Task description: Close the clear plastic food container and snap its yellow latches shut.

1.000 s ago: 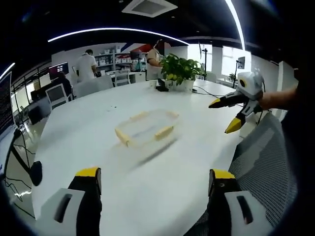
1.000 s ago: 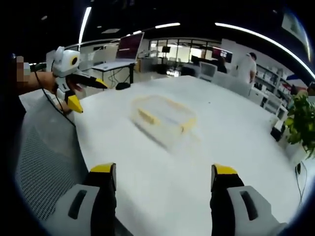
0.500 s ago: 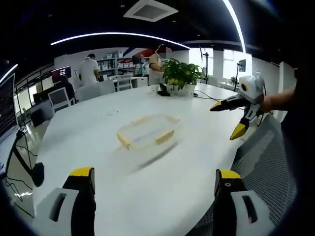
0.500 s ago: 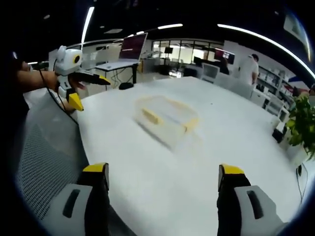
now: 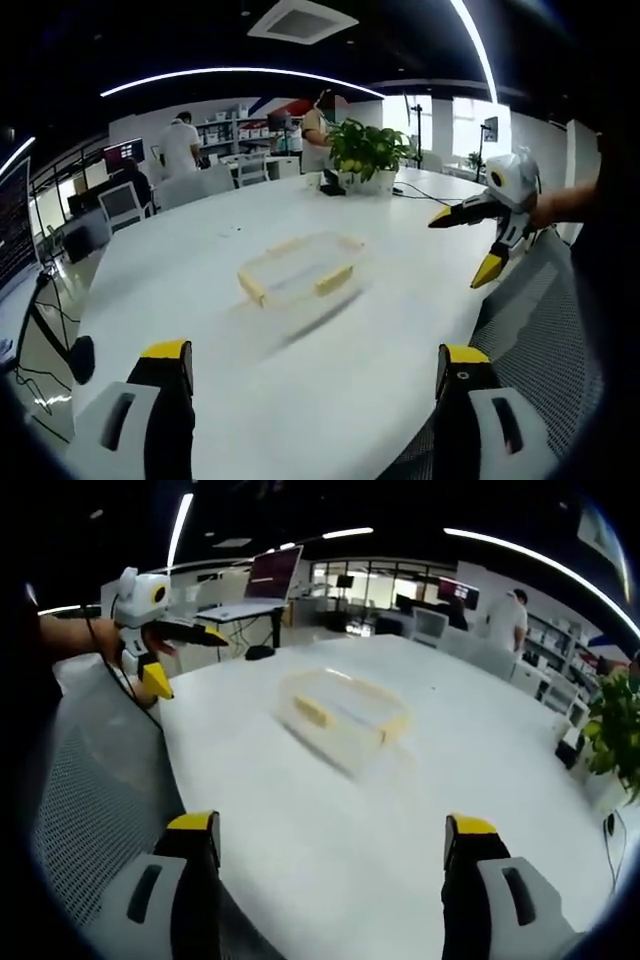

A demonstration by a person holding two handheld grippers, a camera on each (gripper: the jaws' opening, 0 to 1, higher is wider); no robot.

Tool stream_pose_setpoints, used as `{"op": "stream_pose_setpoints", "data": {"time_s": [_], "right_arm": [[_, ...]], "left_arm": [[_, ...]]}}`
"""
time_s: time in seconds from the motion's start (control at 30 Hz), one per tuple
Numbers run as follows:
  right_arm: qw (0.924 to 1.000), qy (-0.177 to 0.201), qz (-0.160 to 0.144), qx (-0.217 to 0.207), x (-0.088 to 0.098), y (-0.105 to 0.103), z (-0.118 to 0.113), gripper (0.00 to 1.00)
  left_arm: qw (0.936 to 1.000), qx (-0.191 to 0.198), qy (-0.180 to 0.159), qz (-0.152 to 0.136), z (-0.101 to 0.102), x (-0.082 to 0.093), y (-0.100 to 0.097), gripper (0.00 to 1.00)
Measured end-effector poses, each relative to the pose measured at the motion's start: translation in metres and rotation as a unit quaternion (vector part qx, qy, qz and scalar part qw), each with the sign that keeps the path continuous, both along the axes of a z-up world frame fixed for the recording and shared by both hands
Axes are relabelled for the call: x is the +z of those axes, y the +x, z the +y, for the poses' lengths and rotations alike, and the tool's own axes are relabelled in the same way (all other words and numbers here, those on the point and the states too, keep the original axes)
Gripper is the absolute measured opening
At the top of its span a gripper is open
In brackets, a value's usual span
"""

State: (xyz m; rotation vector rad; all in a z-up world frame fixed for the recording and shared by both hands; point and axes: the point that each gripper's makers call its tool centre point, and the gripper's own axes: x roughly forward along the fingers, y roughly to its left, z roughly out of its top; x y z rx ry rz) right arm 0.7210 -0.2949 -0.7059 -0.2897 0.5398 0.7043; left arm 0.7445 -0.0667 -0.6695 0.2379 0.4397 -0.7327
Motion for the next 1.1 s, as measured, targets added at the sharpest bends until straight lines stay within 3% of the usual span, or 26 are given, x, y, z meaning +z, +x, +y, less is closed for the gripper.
{"op": "stream_pose_setpoints", "data": {"time_s": [1.1], "right_arm": [[0.9999, -0.012, -0.005, 0.004, -0.0011, 0.003, -0.0059, 0.88]], "left_arm": [[1.0, 0.003, -0.004, -0.002, -0.0003, 0.0018, 0.0009, 0.99]]}}
